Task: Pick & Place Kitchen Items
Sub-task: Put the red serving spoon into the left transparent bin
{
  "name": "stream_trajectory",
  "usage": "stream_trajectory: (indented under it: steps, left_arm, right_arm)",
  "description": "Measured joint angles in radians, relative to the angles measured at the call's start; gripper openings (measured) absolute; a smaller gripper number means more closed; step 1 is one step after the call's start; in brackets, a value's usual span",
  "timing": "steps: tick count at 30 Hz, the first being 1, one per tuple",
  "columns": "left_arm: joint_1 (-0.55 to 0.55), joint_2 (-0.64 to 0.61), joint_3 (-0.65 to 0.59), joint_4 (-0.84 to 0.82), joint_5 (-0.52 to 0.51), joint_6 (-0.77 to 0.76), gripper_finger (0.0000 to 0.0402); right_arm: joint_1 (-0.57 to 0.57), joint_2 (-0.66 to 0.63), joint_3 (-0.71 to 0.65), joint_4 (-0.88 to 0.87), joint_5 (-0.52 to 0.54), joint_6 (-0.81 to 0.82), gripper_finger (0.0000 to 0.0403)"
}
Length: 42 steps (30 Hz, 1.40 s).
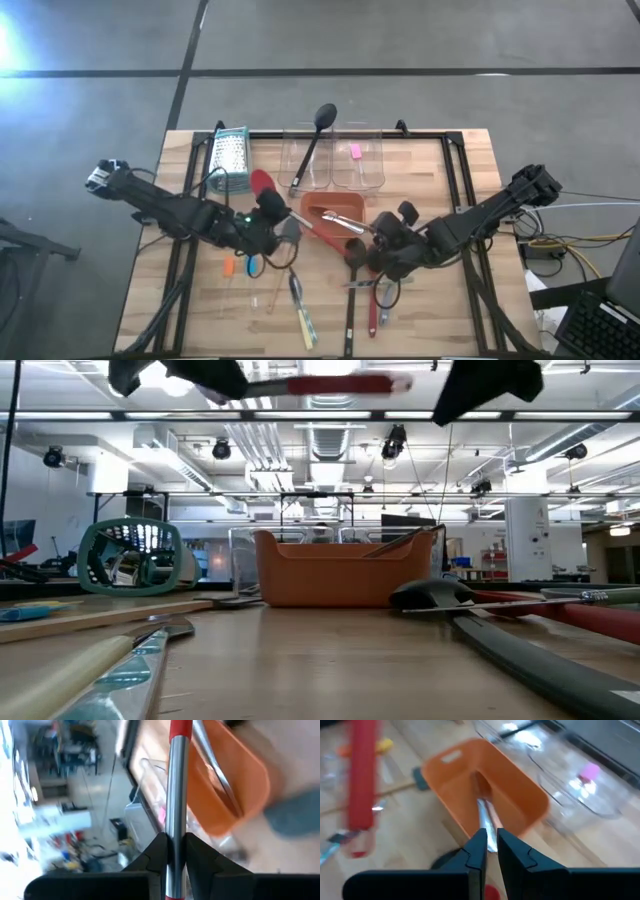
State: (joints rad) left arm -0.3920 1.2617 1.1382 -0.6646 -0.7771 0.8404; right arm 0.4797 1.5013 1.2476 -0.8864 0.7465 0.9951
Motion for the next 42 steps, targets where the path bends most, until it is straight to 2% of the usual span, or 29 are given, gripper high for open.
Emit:
stream_trajectory:
  steps: [3, 8, 14, 19, 25, 34, 38, 42]
  left_arm:
    - [0.0, 0.002, -0.019, -0.041, 0.001, 0.17, 0.0048]
    - [-0.001, 0.025, -0.033, -0.028, 0.011, 0.338, 0.0048]
    - [-0.002, 0.047, -0.022, 0.055, 0.012, 0.463, 0.0048]
    - [-0.002, 0.049, -0.005, 0.066, 0.008, 0.479, 0.0048]
    - [-0.002, 0.047, 0.004, 0.07, -0.045, 0.479, 0.0048]
    - [-0.002, 0.047, 0.009, 0.117, -0.07, 0.499, 0.0048]
    - [-0.002, 0.047, 0.009, 0.151, -0.07, 0.536, 0.0048]
    - [-0.002, 0.047, 0.01, 0.172, -0.07, 0.547, 0.0048]
  right_arm:
    - [0.0, 0.0, 0.0, 0.1, 0.007, -0.095, 0.0038]
    - [-0.03, 0.0, 0.002, 0.269, 0.004, -0.238, 0.0038]
    - [-0.1, 0.0, 0.002, 0.368, -0.127, -0.32, 0.0038]
    - [-0.124, 0.0, -0.007, 0.431, -0.22, -0.359, 0.0052]
    - [-0.124, 0.0, -0.008, 0.524, -0.314, -0.41, 0.0109]
    - [-0.138, 0.03, -0.022, 0.527, -0.307, -0.422, 0.0185]
    - [-0.149, 0.066, -0.021, 0.569, -0.319, -0.423, 0.0203]
    - [-0.172, 0.114, -0.021, 0.583, -0.387, -0.416, 0.0208]
